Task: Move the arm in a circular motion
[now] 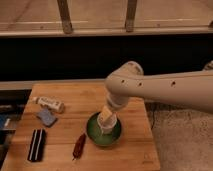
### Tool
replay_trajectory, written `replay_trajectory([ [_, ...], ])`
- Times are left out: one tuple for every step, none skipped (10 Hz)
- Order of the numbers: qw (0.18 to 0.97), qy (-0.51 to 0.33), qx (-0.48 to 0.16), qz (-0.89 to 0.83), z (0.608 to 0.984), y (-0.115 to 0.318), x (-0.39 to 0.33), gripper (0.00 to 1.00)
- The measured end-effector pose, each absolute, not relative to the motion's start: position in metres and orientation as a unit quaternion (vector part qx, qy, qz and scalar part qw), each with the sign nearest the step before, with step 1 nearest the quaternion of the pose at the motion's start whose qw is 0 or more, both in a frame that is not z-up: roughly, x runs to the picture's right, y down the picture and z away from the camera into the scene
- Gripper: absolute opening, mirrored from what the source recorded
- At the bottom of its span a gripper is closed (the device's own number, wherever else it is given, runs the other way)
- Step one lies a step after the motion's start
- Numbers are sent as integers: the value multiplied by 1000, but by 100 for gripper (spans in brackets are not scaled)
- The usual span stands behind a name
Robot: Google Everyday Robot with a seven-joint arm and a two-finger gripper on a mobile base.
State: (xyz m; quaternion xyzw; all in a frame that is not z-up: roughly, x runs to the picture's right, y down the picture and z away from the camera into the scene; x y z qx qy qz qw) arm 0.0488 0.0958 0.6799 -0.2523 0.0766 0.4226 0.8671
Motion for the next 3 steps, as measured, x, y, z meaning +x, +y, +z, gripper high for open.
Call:
replay_trajectory([
  [865,80,-243,432,687,86,57,80],
  [864,80,-243,433,687,85,57,80],
  [864,80,-244,432,687,85,56,80],
])
